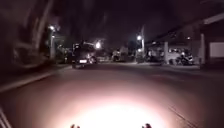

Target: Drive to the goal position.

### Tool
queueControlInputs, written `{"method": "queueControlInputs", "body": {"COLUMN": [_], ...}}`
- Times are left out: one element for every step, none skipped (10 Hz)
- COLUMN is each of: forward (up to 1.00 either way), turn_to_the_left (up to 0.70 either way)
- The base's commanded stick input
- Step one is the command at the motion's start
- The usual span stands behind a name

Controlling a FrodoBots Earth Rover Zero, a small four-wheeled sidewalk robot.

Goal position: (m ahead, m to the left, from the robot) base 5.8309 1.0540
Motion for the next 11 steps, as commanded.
{"method": "queueControlInputs", "body": {"forward": [0.70, 0.70, 0.70, 0.70, 0.70, 0.70, 0.70, 0.70, 0.70, 0.70, 0.70], "turn_to_the_left": [0.00, 0.00, 0.00, 0.00, 0.00, 0.00, 0.00, 0.00, 0.00, 0.00, 0.00]}}
